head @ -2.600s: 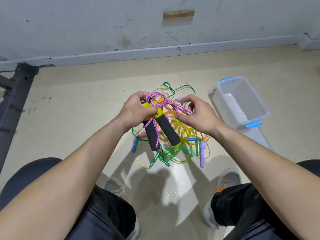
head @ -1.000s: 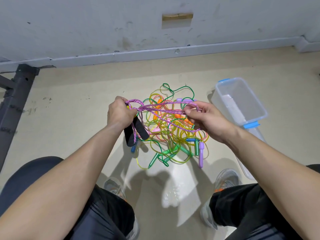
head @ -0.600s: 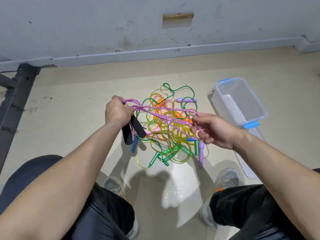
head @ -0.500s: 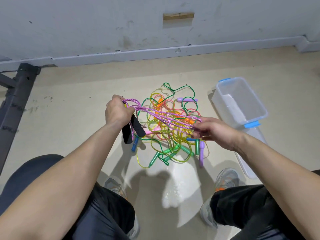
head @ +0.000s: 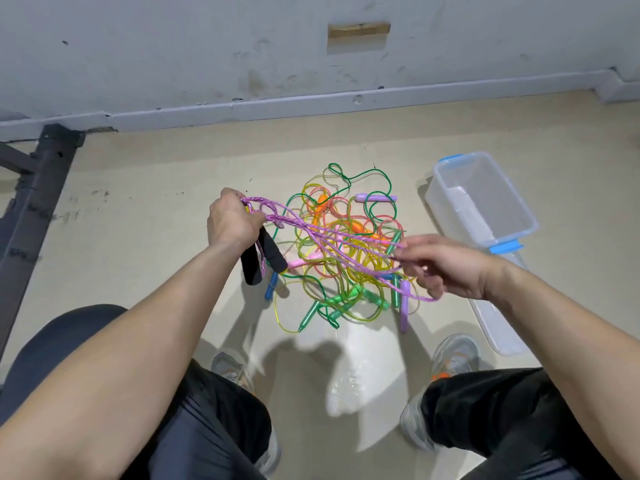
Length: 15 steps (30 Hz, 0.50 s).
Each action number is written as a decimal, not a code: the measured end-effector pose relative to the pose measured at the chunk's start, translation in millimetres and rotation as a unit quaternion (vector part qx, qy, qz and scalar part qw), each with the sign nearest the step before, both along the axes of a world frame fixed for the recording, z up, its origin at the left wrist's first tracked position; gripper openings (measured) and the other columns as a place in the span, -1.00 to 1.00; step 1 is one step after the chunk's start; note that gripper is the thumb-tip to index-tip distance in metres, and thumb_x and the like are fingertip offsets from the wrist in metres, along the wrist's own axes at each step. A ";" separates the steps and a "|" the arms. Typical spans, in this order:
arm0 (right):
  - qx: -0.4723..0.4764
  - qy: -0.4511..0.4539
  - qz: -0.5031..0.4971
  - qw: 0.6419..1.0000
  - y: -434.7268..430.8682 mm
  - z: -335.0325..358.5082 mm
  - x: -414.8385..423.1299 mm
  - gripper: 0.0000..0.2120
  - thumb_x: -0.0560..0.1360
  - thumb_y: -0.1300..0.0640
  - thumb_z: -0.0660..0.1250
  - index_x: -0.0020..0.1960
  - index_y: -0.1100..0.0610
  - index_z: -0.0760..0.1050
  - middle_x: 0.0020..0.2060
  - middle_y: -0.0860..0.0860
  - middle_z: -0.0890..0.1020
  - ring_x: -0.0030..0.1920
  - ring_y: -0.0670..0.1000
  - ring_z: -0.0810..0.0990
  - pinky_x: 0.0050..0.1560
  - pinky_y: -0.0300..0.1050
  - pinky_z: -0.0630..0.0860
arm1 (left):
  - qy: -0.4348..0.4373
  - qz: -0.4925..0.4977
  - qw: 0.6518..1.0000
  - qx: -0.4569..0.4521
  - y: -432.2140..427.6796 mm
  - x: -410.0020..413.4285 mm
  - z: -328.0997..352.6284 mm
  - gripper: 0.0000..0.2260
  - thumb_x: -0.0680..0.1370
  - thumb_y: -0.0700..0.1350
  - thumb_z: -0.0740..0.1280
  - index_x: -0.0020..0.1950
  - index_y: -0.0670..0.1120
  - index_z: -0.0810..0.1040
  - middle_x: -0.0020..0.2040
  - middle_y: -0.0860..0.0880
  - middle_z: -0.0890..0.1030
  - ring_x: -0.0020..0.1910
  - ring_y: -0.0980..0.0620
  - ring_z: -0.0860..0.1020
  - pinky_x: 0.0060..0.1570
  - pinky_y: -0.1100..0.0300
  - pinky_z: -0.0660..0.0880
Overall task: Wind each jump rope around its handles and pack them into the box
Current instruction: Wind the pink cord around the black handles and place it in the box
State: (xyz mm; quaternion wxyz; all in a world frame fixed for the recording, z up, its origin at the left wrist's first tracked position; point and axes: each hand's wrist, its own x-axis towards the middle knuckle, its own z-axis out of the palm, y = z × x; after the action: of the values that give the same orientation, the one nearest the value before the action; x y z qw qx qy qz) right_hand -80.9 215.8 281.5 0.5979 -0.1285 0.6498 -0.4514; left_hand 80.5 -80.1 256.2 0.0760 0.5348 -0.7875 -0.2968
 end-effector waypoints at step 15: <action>0.256 0.268 0.197 0.908 -19.0 -26.1 15.0 -0.59 0.52 0.03 0.40 0.18 0.29 0.38 0.03 0.31 0.62 -0.04 0.28 0.66 -0.14 0.17 0.62 | 0.108 -0.086 0.990 0.006 31.4 -14.7 25.0 -0.68 0.42 -0.19 0.43 0.15 -0.05 0.52 0.02 0.01 0.58 0.03 -0.04 0.54 0.04 0.15 0.48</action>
State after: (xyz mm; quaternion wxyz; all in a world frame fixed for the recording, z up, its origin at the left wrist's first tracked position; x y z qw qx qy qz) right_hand -65.9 196.8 255.3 0.4906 -0.2128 0.8401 -0.0914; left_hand 65.9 -48.7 281.1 0.1313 0.4303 -0.8160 -0.3629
